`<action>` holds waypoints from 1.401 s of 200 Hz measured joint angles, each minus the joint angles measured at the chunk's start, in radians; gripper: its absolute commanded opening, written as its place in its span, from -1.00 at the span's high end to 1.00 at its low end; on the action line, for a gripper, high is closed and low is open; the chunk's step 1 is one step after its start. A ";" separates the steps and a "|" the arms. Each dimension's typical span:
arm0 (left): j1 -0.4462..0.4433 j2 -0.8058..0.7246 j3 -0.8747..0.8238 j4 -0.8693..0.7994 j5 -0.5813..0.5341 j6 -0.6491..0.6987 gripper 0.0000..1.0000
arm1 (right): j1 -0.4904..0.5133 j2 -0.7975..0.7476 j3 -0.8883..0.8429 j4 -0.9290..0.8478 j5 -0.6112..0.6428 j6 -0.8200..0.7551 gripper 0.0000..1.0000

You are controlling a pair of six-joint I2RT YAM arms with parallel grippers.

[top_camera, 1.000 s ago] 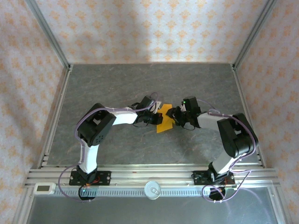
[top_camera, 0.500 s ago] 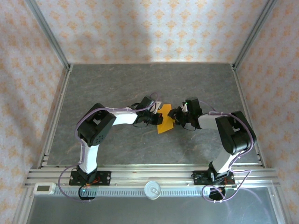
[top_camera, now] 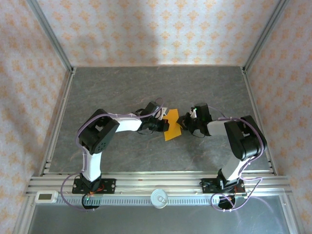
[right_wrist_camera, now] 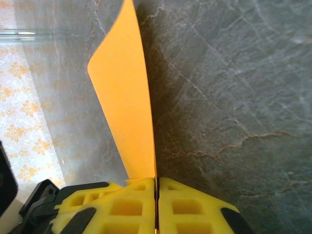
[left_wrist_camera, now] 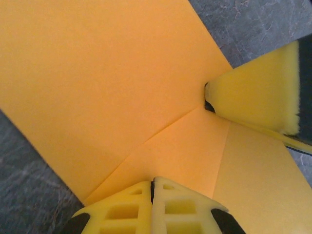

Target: Fold a paper plane with a square sheet of paper (pick it up from the middle)

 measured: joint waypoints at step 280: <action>0.271 -0.917 -0.553 0.142 -0.580 -0.244 -0.23 | 0.352 0.246 0.722 -0.953 1.261 -0.485 0.86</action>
